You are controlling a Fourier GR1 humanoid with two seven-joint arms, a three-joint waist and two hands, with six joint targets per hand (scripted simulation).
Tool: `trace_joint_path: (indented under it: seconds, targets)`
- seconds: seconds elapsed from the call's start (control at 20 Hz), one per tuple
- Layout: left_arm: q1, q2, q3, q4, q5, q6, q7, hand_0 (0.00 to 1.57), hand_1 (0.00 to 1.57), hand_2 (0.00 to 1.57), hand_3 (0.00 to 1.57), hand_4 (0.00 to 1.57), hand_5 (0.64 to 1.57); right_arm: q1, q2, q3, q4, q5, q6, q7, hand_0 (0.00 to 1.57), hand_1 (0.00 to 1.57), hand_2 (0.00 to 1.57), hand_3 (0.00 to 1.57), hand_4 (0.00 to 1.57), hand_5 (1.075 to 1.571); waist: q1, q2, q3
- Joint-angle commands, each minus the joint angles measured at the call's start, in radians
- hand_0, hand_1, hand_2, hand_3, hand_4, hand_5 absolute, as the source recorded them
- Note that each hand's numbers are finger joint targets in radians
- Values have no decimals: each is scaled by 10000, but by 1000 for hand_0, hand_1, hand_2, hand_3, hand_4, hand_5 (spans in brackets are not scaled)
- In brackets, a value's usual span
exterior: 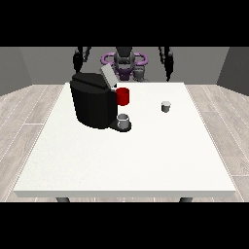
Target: Insert the coffee pod into the coffee machine and close the lid
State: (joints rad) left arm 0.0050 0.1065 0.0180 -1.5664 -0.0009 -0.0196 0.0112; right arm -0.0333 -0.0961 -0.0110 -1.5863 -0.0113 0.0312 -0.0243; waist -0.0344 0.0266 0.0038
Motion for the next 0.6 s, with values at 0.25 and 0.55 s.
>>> trace_joint_path:
  seconds: [0.25,0.55]
  targets:
    - [-560,145,617,463,839,-941,-1816,0,0,0,0,265,1571,469,266,291,486,376,-116,305,0,0,0,0,128,1571,152,-270,-42]
    - [-598,1670,1180,705,593,-1905,-1829,0,0,0,0,213,1571,541,846,-718,616,-92,-1089,-1204,0,0,0,0,145,1571,120,-322,-36]
